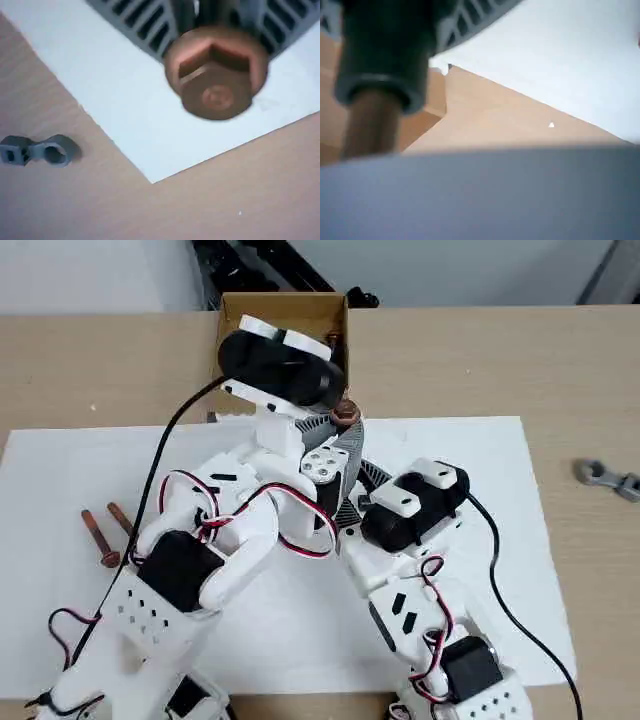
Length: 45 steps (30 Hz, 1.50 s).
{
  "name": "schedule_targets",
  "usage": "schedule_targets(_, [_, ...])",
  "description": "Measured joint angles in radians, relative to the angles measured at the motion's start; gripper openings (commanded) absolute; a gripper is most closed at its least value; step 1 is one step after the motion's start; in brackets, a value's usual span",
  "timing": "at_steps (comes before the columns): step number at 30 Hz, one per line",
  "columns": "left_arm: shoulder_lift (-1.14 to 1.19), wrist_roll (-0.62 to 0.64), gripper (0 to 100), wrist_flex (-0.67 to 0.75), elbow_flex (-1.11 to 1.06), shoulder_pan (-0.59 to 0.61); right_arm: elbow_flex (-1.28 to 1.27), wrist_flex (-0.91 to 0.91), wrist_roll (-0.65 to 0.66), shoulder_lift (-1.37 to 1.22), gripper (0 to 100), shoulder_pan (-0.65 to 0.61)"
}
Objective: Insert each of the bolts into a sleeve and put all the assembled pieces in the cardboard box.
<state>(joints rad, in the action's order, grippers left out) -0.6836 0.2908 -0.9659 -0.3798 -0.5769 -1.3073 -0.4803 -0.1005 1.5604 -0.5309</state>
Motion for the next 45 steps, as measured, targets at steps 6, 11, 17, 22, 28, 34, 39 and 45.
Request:
schedule_targets(6, [0.003,-0.008,17,-0.152,0.051,-0.043,0.009,0.003,0.000,0.002,0.3,0.000])
schedule_targets(11, [0.003,-0.017,17,-0.212,0.110,-0.046,0.012,0.011,0.000,-0.017,0.3,0.000])
schedule_targets(17, [0.003,-0.124,10,-0.330,0.219,-0.057,0.107,0.086,-0.055,-0.224,0.3,0.000])
schedule_targets(22, [0.002,-0.267,0,-0.373,0.258,0.032,0.308,0.146,-0.089,-0.517,0.3,0.020])
schedule_targets(28, [0.002,-0.338,0,-0.459,0.258,0.313,0.631,0.153,-0.149,-0.893,0.3,0.083])
schedule_targets(34, [0.002,-0.341,0,-0.516,0.258,0.508,0.891,0.163,-0.152,-1.223,0.4,0.084])
schedule_targets(39, [0.002,-0.342,0,-0.525,0.198,0.629,1.131,0.163,-0.152,-1.521,0.4,0.087])
schedule_targets(45, [0.002,-0.341,0,-0.525,0.143,0.738,1.491,0.163,-0.112,-1.921,0.4,0.092])
